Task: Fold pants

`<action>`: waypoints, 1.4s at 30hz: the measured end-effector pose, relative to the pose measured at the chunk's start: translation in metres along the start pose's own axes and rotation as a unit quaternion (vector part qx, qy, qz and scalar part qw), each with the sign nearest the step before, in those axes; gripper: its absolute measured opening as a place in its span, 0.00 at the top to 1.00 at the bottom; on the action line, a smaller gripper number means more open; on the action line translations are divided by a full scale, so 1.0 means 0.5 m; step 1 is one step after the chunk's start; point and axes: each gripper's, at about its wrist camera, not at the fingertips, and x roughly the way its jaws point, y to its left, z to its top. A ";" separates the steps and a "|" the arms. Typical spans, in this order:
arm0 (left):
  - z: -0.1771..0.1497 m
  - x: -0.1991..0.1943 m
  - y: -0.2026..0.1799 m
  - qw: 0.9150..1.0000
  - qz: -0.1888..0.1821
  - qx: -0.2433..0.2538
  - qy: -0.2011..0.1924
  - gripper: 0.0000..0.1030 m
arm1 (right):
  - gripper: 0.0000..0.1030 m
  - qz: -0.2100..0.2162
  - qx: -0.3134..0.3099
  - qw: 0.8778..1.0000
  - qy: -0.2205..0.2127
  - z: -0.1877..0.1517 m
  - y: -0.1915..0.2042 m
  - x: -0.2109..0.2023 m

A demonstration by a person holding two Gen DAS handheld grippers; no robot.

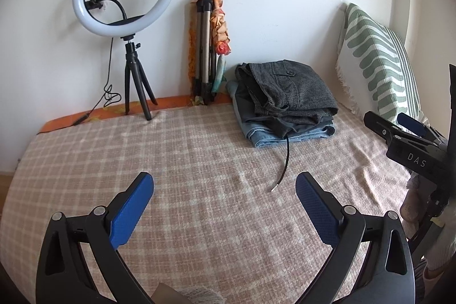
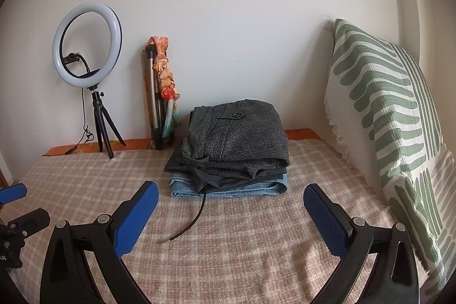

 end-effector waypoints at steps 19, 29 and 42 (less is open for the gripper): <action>-0.003 -0.005 -0.006 1.000 0.000 0.002 -0.002 0.03 | 0.00 -0.002 -0.003 1.000 -0.002 -0.006 0.008 0.000; -0.002 -0.008 -0.006 1.000 -0.004 0.003 -0.003 0.03 | 0.00 -0.002 -0.003 1.000 -0.002 -0.007 0.010 -0.001; -0.001 -0.010 -0.007 1.000 -0.009 0.004 -0.003 0.03 | 0.00 0.001 -0.006 1.000 -0.001 -0.008 0.013 0.000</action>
